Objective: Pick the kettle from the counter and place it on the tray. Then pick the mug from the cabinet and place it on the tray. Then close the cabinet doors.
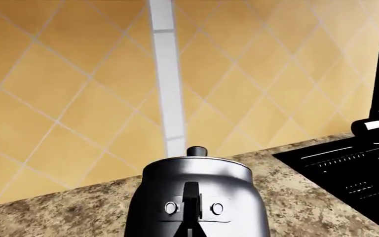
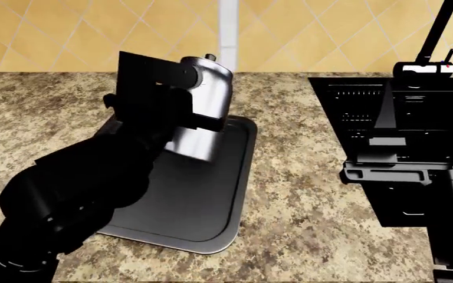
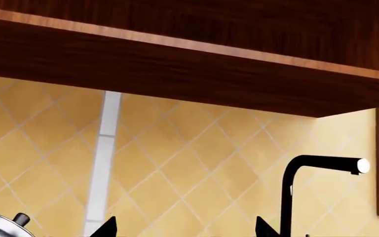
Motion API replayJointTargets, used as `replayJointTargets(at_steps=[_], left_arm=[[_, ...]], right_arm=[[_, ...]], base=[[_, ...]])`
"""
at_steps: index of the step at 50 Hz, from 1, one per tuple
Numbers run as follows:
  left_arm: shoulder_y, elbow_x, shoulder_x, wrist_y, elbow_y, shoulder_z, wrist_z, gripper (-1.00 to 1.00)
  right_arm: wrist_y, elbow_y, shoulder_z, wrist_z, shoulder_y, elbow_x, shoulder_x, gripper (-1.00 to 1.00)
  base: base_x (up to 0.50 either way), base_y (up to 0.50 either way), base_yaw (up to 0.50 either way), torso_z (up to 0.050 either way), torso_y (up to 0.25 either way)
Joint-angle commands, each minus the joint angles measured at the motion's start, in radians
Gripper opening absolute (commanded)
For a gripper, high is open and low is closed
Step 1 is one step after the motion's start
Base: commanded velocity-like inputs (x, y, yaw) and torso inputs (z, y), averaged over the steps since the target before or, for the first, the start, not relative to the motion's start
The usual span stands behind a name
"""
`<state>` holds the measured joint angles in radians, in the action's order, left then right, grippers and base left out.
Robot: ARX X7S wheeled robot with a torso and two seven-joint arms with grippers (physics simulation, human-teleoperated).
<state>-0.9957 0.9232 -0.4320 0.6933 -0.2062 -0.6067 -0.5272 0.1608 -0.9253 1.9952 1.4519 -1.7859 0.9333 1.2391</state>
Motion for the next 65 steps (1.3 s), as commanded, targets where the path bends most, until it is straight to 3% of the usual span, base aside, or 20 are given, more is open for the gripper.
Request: replayJointTargets(at_steps=[1, 20, 43, 44, 65], left_arm=[[0.080, 0.017, -0.060, -0.024, -0.096, 0.031, -0.021, -1.00], [0.298, 0.013, -0.160, -0.086, -0.286, 0.006, -0.034, -1.00], [0.480, 0.004, -0.223, -0.179, -0.334, 0.012, -0.029, -1.00], [0.482, 0.005, -0.225, -0.179, -0.336, 0.012, -0.029, 1.00], [0.559, 0.017, -0.256, -0.219, -0.362, 0.029, -0.044, 1.00]], right_arm=[[-0.002, 0.007, -0.007, 0.003, 0.012, 0.000, -0.014, 1.00], [-0.013, 0.005, -0.020, 0.008, 0.023, 0.002, -0.024, 1.00], [-0.030, -0.003, -0.037, 0.013, 0.033, 0.008, -0.038, 1.00], [-0.033, -0.004, -0.038, 0.014, 0.033, 0.008, -0.041, 1.00], [-0.028, 0.006, -0.051, 0.012, 0.055, 0.002, -0.047, 1.00]], base=[[0.00, 0.00, 0.00, 0.000, 0.000], [0.00, 0.00, 0.00, 0.000, 0.000], [0.00, 0.00, 0.00, 0.000, 0.000], [0.00, 0.00, 0.00, 0.000, 0.000], [0.00, 0.00, 0.00, 0.000, 0.000]])
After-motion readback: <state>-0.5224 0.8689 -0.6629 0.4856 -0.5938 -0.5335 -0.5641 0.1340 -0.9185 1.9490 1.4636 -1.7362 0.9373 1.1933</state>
